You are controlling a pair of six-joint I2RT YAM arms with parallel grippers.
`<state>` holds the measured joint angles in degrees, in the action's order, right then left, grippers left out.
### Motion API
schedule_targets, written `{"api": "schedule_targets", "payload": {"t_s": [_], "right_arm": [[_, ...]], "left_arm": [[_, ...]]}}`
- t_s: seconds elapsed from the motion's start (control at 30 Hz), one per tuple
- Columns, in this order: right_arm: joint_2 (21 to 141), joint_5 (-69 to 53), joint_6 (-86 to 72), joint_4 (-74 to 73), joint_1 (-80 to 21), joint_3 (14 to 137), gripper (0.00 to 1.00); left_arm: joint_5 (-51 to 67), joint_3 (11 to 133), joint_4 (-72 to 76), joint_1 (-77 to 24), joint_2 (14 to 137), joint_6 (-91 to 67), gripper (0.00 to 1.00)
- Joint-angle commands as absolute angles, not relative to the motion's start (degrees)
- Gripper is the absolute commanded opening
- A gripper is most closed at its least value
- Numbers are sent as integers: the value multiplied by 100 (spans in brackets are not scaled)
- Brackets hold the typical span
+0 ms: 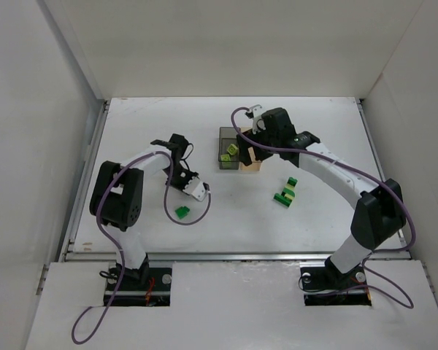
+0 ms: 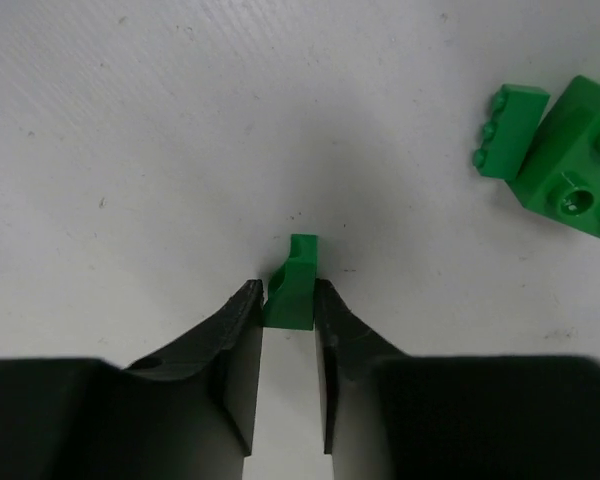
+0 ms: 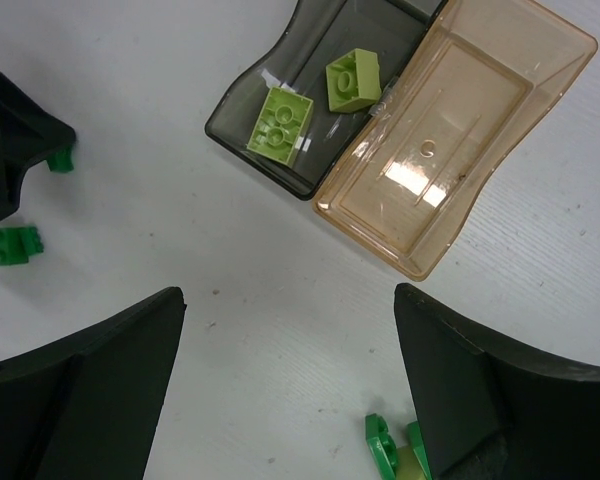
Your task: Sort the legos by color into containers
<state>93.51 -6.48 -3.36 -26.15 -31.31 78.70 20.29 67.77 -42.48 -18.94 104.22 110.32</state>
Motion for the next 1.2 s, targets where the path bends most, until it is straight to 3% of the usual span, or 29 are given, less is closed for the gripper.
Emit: {"api": "schedule_targets", "payload": {"t_s": [0.0, 0.03, 0.07, 0.2, 0.47, 0.63, 0.7, 0.83, 0.97, 1.17], "right_arm": [[9343, -729, -264, -2399, -3129, 7901, 91], [9343, -729, -264, -2399, -3129, 7901, 91], [9343, -729, -264, -2399, -3129, 7901, 91], [9343, -545, -264, -2399, -3129, 7901, 91], [9343, -519, -1598, -2224, -2330, 7911, 91], [9281, 25, -2012, -2171, -2030, 7849, 91], [9281, 149, -2091, -2171, -1969, 7849, 91], [9176, 403, -2328, -2171, -1907, 7787, 92], [8930, 589, -2391, -2171, -1793, 7568, 94], [8798, 581, -2180, -2232, -1731, 7366, 94]], "left_arm": [[1934, 6574, -4342, -2012, 10458, 11013, 17], [1934, 6574, -4342, -2013, 10459, 10934, 5], [1934, 6574, -4342, -2013, 10459, 10855, 0], [2214, 6986, -4411, -2013, 10459, 10109, 0], [4901, 9648, -5554, -1371, 10960, 8385, 0], [6389, 10433, -4479, -1581, 11092, 5888, 0], [6042, 10171, -1902, -1949, 11092, 2729, 0], [5198, 9861, -390, -2459, 11276, 1488, 0], [4746, 10150, 158, -2610, 11829, 485, 1], [4379, 10687, 211, -2865, 12532, 237, 12]]}}
